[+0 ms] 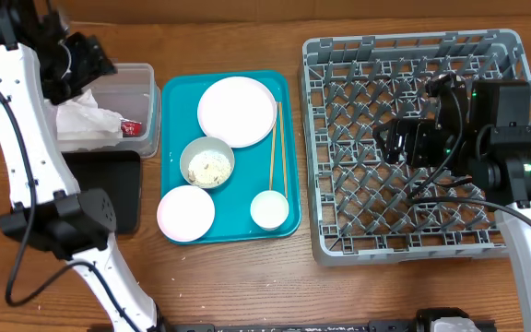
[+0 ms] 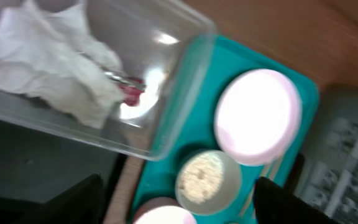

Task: Sort waste into correct bins and load items into the dishwasher
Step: 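Move the left gripper to the rice bowl and grasp its rim, then carry the rice bowl left and tip rice onto the black tray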

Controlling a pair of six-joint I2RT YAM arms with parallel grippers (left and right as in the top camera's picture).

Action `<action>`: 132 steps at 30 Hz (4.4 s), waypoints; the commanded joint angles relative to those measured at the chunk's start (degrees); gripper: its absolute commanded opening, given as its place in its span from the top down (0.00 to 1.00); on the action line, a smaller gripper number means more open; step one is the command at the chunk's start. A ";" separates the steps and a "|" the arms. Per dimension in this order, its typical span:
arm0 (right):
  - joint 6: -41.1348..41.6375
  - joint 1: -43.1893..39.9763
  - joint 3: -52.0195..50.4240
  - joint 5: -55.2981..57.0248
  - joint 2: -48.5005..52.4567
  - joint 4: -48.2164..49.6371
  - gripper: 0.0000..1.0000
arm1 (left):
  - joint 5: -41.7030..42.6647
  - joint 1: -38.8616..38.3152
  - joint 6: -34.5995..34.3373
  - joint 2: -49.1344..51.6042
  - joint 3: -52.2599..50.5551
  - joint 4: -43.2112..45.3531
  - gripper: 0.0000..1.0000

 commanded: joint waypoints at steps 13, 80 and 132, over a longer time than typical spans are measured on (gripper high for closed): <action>0.15 0.37 1.64 0.07 -0.13 -0.76 0.00 | -5.03 -24.02 2.97 -33.00 -41.75 -0.26 0.20; 0.17 0.37 1.62 0.09 -0.13 -1.46 0.00 | -21.86 -37.88 3.96 -15.69 -75.45 48.98 0.79; 0.15 0.37 1.62 0.09 -0.13 -2.25 0.00 | -14.43 -34.86 -4.02 -15.80 -37.81 13.99 0.96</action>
